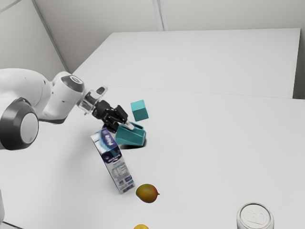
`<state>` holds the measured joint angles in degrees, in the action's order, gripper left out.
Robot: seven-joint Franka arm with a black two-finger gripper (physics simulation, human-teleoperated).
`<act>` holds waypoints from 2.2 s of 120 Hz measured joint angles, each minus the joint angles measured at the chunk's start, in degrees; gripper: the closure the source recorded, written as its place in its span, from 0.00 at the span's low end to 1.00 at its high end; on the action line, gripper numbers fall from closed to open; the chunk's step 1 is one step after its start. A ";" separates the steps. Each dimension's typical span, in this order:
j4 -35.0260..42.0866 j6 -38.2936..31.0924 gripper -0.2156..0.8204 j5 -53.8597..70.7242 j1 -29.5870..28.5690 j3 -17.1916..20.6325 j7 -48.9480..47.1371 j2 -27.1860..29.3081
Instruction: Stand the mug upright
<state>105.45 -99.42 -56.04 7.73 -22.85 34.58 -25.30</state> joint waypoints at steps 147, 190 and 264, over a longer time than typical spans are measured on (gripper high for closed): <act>9.18 -16.16 0.95 49.20 6.95 9.46 -9.31 18.99; 14.28 -21.20 0.95 56.07 6.90 10.77 -19.06 19.91; 16.75 -25.92 0.67 56.07 6.73 11.67 -28.99 17.45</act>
<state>122.21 -125.34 0.03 14.46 -11.18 5.59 -7.86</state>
